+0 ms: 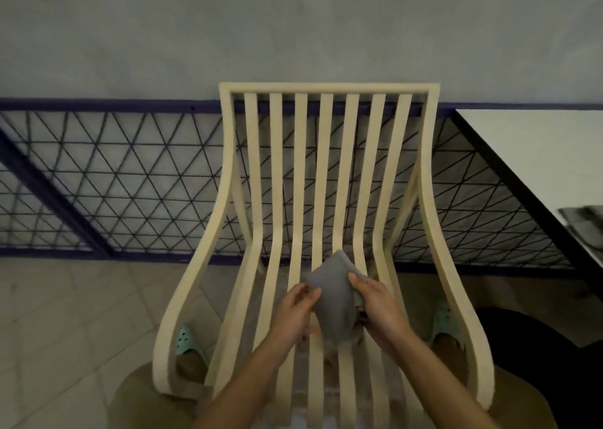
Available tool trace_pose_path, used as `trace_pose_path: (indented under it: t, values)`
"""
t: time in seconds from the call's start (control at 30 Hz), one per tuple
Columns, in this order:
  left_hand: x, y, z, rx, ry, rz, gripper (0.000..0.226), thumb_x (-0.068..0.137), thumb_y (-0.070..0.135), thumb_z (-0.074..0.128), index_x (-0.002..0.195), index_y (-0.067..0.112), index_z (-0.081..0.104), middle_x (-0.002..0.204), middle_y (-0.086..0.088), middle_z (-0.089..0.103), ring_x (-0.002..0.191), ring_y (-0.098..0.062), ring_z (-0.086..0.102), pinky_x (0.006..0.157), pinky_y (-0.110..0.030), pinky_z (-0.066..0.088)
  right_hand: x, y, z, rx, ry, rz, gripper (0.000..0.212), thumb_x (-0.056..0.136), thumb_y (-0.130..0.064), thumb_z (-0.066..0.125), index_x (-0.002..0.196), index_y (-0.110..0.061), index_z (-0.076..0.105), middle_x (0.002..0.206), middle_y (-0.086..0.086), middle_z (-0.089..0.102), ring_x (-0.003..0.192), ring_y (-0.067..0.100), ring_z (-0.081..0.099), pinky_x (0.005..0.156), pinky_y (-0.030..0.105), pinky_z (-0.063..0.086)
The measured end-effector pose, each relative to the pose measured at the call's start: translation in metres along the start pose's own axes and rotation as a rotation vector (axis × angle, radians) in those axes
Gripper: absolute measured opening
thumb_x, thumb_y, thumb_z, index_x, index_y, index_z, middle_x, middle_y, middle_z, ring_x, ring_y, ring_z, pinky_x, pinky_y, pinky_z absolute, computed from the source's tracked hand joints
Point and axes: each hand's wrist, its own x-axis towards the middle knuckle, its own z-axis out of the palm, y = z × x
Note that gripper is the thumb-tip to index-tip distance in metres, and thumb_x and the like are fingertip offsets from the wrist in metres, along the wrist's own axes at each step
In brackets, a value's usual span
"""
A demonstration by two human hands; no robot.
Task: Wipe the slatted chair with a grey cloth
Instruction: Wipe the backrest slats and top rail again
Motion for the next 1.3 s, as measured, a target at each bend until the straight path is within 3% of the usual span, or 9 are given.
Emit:
trace_pose_path:
  t: [0.13, 0.23, 0.33, 0.6, 0.77, 0.9, 1.1, 1.23, 1.3]
  values:
    - [-0.005, 0.004, -0.008, -0.073, 0.074, 0.085, 0.025, 0.089, 0.010, 0.068, 0.111, 0.019, 0.061, 0.111, -0.005, 0.069, 0.101, -0.018, 0.067, 0.084, -0.041, 0.058, -0.010, -0.005, 0.010, 0.468, -0.106, 0.221, 0.049, 0.101, -0.042, 0.045, 0.112, -0.001, 0.070, 0.113, 0.023, 0.069, 0.110, 0.036, 0.066, 0.103, 0.048, 0.046]
    - [-0.002, 0.019, -0.018, -0.051, 0.132, 0.190, 0.028, 0.085, 0.006, 0.070, 0.110, 0.016, 0.062, 0.103, -0.001, 0.070, 0.093, -0.012, 0.067, 0.074, -0.024, 0.058, -0.005, -0.008, 0.015, 0.632, -0.211, 0.289, 0.050, 0.102, -0.035, 0.041, 0.123, 0.006, 0.062, 0.124, 0.029, 0.062, 0.122, 0.039, 0.057, 0.110, 0.047, 0.039]
    - [0.008, 0.034, -0.031, 0.125, 0.149, 0.332, 0.036, 0.082, 0.016, 0.076, 0.114, 0.020, 0.061, 0.108, 0.003, 0.068, 0.096, -0.008, 0.065, 0.075, -0.021, 0.056, 0.002, -0.020, 0.029, 0.610, -0.285, 0.275, 0.040, 0.097, -0.014, 0.046, 0.126, 0.012, 0.056, 0.125, 0.032, 0.060, 0.119, 0.041, 0.057, 0.101, 0.045, 0.048]
    - [0.055, 0.090, -0.076, 0.347, 0.118, 0.495, 0.024, 0.089, 0.017, 0.069, 0.096, 0.039, 0.064, 0.093, 0.017, 0.069, 0.089, 0.005, 0.063, 0.068, -0.009, 0.048, 0.067, -0.053, 0.070, 0.297, -0.275, 0.208, 0.032, 0.100, -0.008, 0.044, 0.124, 0.004, 0.060, 0.114, 0.030, 0.067, 0.110, 0.044, 0.063, 0.084, 0.046, 0.055]
    - [0.105, 0.152, -0.100, 0.378, 0.190, 0.623, 0.023, 0.092, 0.019, 0.064, 0.100, 0.040, 0.060, 0.099, 0.014, 0.066, 0.094, -0.001, 0.061, 0.072, -0.012, 0.050, 0.110, -0.123, 0.094, -0.042, -0.188, -0.148, 0.024, 0.098, -0.014, 0.055, 0.113, -0.006, 0.070, 0.100, 0.016, 0.075, 0.095, 0.028, 0.072, 0.088, 0.045, 0.058]
    - [0.155, 0.183, -0.125, 0.416, 0.464, 0.672, 0.034, 0.092, 0.024, 0.061, 0.126, 0.026, 0.055, 0.121, 0.013, 0.053, 0.108, -0.006, 0.052, 0.087, -0.026, 0.048, 0.157, -0.196, 0.123, -0.379, -0.147, -0.601, 0.025, 0.097, -0.013, 0.057, 0.111, -0.029, 0.070, 0.101, -0.005, 0.073, 0.092, 0.000, 0.069, 0.087, 0.026, 0.058]
    - [0.225, 0.164, -0.148, 0.641, 0.482, 0.615, 0.059, 0.100, 0.030, 0.049, 0.152, 0.025, 0.022, 0.128, -0.005, 0.051, 0.108, -0.020, 0.056, 0.084, -0.031, 0.046, 0.254, -0.269, 0.159, -0.824, -0.119, -1.365, 0.031, 0.089, 0.002, 0.060, 0.116, -0.008, 0.071, 0.121, 0.006, 0.069, 0.119, 0.015, 0.062, 0.108, 0.033, 0.045]
    - [0.233, 0.151, -0.146, 0.677, 0.536, 0.605, 0.058, 0.102, 0.041, 0.037, 0.153, 0.032, 0.009, 0.106, -0.005, 0.062, 0.080, -0.018, 0.062, 0.063, -0.033, 0.049, 0.321, -0.243, 0.166, -1.128, -0.277, -1.493, 0.026, 0.090, 0.000, 0.055, 0.111, 0.003, 0.071, 0.129, 0.012, 0.064, 0.129, 0.027, 0.053, 0.118, 0.030, 0.029]
    - [0.233, 0.151, -0.145, 0.712, 0.563, 0.599, 0.059, 0.102, 0.043, 0.035, 0.153, 0.032, 0.007, 0.109, -0.006, 0.062, 0.082, -0.021, 0.062, 0.066, -0.036, 0.050, 0.344, -0.221, 0.165, -1.136, -0.409, -1.584, 0.027, 0.094, -0.009, 0.051, 0.109, 0.005, 0.068, 0.137, 0.005, 0.057, 0.140, 0.014, 0.041, 0.119, 0.020, 0.016]
